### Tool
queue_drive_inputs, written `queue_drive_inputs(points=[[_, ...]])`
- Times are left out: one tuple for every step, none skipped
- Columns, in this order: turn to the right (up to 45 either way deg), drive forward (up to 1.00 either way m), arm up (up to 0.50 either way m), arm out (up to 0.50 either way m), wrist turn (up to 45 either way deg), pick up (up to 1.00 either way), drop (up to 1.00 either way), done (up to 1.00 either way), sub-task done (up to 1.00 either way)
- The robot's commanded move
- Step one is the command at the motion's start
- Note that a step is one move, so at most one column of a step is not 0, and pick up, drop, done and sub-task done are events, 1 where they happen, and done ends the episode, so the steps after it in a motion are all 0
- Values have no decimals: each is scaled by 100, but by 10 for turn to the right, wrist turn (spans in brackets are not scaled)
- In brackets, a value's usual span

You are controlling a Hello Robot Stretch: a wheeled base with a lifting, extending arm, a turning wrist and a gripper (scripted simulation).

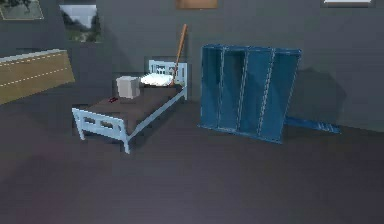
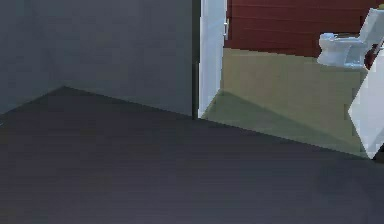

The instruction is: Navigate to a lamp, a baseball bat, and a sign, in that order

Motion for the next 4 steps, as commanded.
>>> queue_drive_inputs(points=[[0,100,0,0,0,0,0,0,0],[0,75,0,0,0,0,0,0,0],[-90,0,0,0,0,0,0,0,0],[0,0,0,0,0,0,0,0,100]])
